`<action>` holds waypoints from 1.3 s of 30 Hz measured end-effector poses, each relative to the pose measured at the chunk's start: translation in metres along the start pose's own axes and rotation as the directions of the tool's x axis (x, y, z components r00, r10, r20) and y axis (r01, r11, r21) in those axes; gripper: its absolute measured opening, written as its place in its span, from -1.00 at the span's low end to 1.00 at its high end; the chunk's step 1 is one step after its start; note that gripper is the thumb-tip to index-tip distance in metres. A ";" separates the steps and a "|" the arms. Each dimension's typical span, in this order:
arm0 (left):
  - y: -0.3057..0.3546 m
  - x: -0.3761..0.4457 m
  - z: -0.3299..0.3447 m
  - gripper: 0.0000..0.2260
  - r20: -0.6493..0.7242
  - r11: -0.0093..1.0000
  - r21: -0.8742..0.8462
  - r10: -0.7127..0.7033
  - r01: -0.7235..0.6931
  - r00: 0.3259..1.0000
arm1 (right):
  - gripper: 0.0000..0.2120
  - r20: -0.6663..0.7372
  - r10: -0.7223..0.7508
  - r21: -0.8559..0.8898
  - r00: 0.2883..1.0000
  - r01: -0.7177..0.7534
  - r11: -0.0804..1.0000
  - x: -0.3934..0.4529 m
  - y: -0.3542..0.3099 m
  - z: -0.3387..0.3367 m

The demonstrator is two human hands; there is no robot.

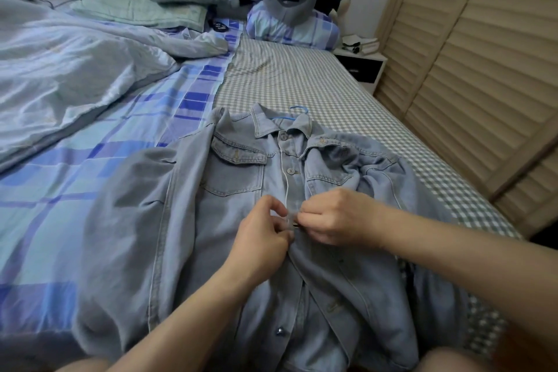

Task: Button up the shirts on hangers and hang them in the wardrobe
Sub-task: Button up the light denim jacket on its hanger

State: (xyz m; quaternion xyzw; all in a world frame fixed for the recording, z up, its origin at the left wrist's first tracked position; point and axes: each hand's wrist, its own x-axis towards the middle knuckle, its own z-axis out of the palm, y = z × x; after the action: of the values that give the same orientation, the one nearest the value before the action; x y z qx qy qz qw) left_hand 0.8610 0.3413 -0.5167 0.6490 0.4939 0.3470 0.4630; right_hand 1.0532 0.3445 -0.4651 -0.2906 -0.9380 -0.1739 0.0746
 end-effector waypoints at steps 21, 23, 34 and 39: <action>0.062 0.168 0.022 -0.65 0.234 0.652 0.592 0.423 -0.473 0.875 | -0.85 -0.070 0.868 0.317 0.491 -0.814 0.486 -0.010 0.119 0.060; 0.075 0.187 0.028 -0.92 0.320 0.661 0.568 0.371 -0.490 0.872 | -0.82 0.031 0.840 0.314 0.542 -0.803 0.507 -0.014 0.122 0.040; 0.049 0.063 0.024 -0.83 0.295 0.857 -0.407 -0.206 0.317 0.933 | -0.82 0.045 0.952 0.594 0.303 -0.774 0.219 -0.020 -0.020 0.000; 0.037 0.062 0.017 -0.72 0.443 0.695 -0.545 -0.236 0.469 0.865 | -0.68 0.061 0.944 0.481 0.325 -0.838 0.257 -0.022 -0.050 0.018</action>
State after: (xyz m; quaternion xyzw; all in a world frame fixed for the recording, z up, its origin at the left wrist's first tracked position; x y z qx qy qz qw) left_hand 0.9053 0.3937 -0.4875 0.3935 0.3761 0.2790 0.7911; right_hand 1.0423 0.3010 -0.5009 -0.7238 -0.5990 0.0772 0.3337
